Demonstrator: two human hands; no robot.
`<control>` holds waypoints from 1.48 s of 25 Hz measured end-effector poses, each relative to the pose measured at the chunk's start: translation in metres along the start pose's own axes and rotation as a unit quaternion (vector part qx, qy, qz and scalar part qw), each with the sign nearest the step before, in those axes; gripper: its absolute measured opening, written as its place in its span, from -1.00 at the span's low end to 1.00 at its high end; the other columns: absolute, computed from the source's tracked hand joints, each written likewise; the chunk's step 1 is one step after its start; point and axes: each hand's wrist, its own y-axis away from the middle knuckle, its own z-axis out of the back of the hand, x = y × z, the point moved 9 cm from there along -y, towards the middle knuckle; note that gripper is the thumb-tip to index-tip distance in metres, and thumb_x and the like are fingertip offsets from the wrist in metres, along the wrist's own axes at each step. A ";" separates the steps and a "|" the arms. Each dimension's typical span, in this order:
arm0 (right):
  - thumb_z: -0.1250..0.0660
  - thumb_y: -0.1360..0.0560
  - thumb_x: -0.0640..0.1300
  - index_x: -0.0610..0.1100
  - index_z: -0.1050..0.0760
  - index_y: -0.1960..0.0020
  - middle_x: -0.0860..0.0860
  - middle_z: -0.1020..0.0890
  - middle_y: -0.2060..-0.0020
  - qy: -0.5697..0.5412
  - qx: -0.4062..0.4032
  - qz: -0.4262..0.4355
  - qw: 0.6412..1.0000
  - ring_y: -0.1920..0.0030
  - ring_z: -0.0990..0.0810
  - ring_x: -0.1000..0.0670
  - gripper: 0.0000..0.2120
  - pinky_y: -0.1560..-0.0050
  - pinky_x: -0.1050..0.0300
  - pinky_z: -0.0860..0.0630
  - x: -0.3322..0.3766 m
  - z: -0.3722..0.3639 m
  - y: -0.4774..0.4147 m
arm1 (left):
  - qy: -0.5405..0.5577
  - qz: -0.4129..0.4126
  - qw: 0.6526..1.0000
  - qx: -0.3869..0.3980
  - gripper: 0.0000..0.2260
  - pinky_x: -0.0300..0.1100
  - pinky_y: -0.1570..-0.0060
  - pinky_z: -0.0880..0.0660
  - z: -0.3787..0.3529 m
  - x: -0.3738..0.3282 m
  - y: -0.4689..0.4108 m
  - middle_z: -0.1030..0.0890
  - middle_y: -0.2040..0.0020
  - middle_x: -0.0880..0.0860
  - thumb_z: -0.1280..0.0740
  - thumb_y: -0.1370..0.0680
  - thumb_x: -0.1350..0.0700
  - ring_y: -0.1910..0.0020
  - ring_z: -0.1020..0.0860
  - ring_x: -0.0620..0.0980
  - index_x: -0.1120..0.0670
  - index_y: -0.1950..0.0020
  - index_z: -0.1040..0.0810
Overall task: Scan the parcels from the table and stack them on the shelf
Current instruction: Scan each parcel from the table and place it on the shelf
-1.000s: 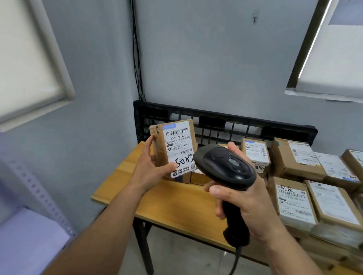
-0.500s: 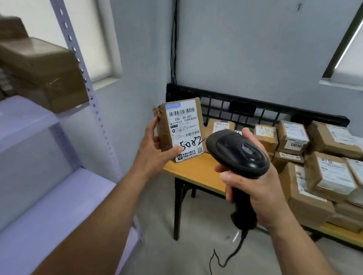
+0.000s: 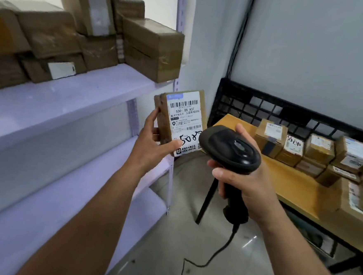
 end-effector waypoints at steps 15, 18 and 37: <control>-0.51 -0.23 -0.28 0.24 -0.18 -0.49 -0.26 -0.66 0.15 -0.047 0.210 0.038 0.976 0.46 -0.51 -0.18 -0.02 0.48 0.06 -0.49 0.028 -0.122 0.020 | -0.089 0.004 0.961 -0.262 -0.19 -0.01 -0.08 -0.56 0.200 -0.049 0.130 -0.60 -0.19 0.01 -0.50 -0.41 -0.02 -0.11 -0.59 -0.07 -0.28 -0.50 -0.08; -0.51 -0.23 -0.28 0.23 -0.19 -0.50 -0.24 -0.66 0.11 -0.043 0.224 0.040 0.973 0.37 -0.50 -0.34 -0.03 0.45 0.01 -0.51 0.034 -0.149 0.019 | -0.091 0.019 0.944 -0.316 -0.25 -0.30 0.14 -0.49 0.243 -0.054 0.146 -0.58 -0.06 -0.05 -0.45 -0.48 0.07 0.02 -0.58 -0.18 -0.20 -0.53 -0.10; -0.49 -0.24 -0.25 0.28 -0.20 -0.45 -0.20 -0.68 0.13 -0.018 0.213 0.064 0.975 0.45 -0.55 -0.12 -0.07 0.41 0.05 -0.54 0.048 -0.321 -0.034 | -0.303 0.115 0.896 -0.305 -0.38 -0.04 -0.26 -0.34 0.428 -0.010 0.097 -0.37 -0.40 0.17 -0.37 -0.51 -0.06 -0.34 -0.39 0.18 -0.10 -0.51 -0.21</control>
